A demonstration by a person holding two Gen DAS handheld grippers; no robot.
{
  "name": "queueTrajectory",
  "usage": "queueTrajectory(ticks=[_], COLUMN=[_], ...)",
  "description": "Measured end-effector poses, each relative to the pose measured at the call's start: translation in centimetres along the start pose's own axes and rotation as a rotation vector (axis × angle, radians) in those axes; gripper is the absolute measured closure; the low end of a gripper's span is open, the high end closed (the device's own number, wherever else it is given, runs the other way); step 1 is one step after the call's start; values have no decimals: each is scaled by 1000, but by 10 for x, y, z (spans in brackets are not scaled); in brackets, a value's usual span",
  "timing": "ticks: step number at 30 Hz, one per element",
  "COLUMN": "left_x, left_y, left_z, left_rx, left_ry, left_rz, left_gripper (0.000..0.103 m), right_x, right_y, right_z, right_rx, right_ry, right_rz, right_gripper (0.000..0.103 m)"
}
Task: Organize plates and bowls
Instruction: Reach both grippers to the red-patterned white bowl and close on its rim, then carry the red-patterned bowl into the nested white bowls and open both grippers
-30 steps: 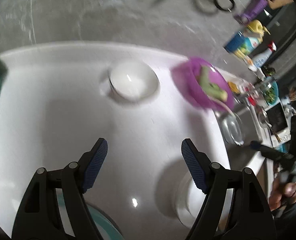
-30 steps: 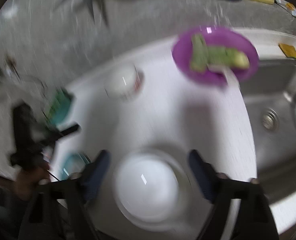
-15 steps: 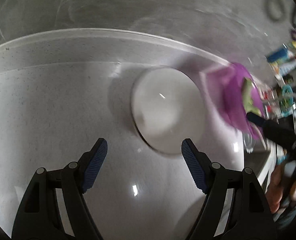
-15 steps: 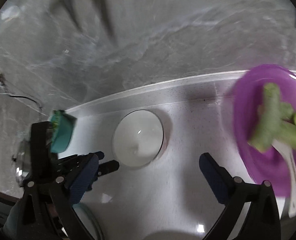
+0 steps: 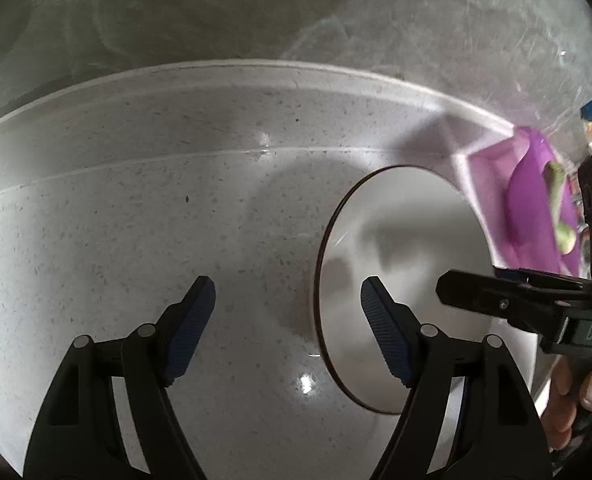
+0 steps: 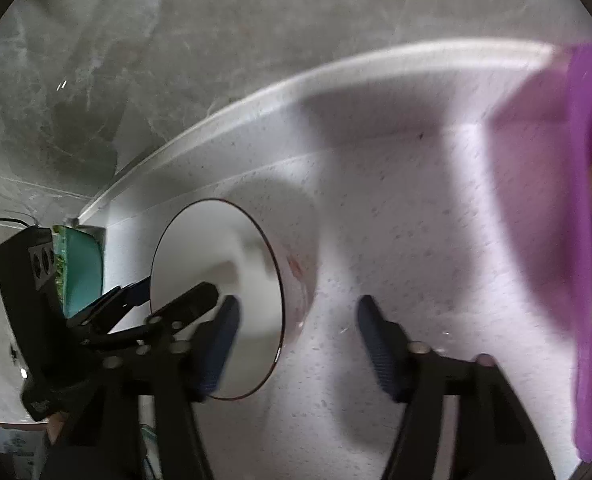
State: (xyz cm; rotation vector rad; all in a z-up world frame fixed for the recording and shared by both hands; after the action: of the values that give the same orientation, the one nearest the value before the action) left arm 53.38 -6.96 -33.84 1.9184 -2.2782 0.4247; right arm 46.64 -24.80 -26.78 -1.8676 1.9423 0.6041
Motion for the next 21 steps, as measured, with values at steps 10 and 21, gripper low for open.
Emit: queueTrajectory(ticks=[10, 21], left_x=[1, 36], left_y=[2, 20], left_z=[0, -27], left_rx=[3, 27], left_ry=[26, 2], left_rz=[44, 52], left_gripper=[91, 91], right_x=[2, -11], right_y=[-6, 9], right_z=[17, -7], right_rx=[-20, 42], right_ry=[-3, 29], right_rz=[-33, -64], right_gripper=[84, 86])
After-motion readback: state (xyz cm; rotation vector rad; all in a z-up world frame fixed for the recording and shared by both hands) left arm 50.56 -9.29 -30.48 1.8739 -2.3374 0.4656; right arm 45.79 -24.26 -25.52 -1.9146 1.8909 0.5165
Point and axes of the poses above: each gripper's, at about its wrist camera, not at the fingertips, and z roughly the way its jaws point, x to its right, y to its underside, the point moved 1 cm from there along z, roughly the way its jaws point, and after that the axes turned 9 degrees about -x, right-handed, at the moved point
